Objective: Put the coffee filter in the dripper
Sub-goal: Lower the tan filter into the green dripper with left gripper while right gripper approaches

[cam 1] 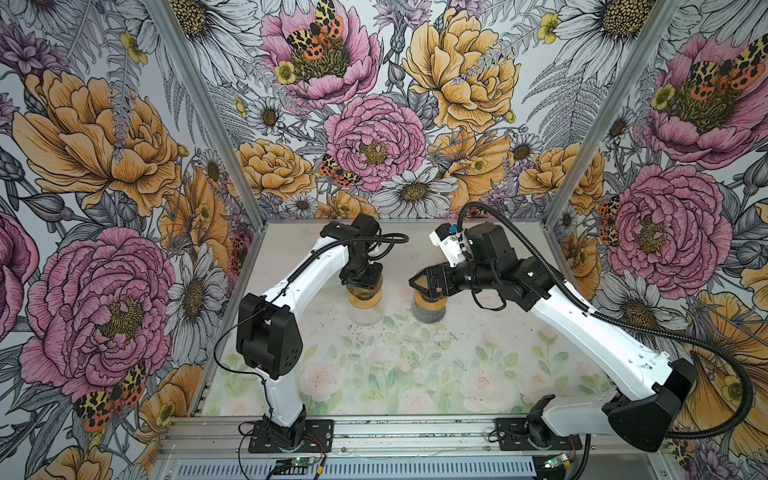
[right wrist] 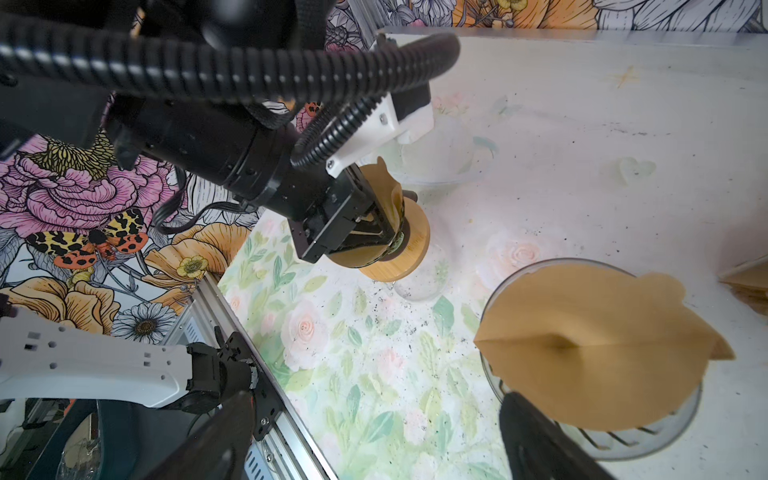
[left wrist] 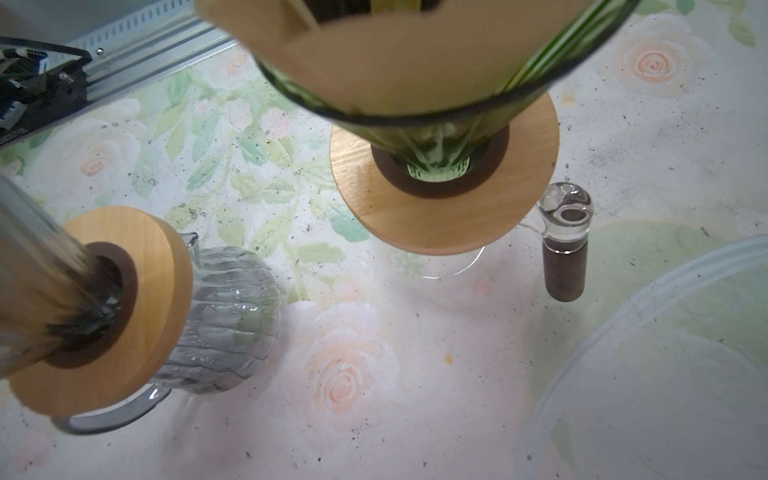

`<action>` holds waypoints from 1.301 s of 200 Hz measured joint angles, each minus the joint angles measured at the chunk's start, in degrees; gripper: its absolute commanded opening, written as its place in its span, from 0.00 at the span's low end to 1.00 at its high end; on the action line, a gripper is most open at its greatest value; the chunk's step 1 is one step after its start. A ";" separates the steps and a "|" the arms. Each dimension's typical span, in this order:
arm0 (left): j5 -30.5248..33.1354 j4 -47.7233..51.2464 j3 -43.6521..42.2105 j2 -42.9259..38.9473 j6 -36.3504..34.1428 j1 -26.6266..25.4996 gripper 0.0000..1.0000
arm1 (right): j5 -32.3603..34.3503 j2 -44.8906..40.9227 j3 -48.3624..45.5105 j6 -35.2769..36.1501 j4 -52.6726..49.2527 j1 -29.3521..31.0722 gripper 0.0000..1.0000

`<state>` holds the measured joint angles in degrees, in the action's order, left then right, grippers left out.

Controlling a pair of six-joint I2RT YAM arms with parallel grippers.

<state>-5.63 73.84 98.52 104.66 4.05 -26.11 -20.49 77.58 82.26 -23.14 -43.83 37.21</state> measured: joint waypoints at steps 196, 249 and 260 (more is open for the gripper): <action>-3.80 0.76 0.72 -0.98 0.46 4.04 0.20 | 3.93 4.50 1.07 -3.08 2.78 2.71 0.58; -5.49 0.92 1.03 -3.32 0.48 4.24 0.21 | 6.36 10.64 5.70 -5.64 2.95 5.53 0.55; -5.64 0.94 1.03 -3.32 0.50 4.24 0.21 | 6.93 11.76 6.62 -6.05 2.97 5.92 0.55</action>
<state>-11.27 74.78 99.55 101.34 4.56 -21.87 -13.56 89.34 88.88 -29.19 -40.86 43.13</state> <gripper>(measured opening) 0.214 0.548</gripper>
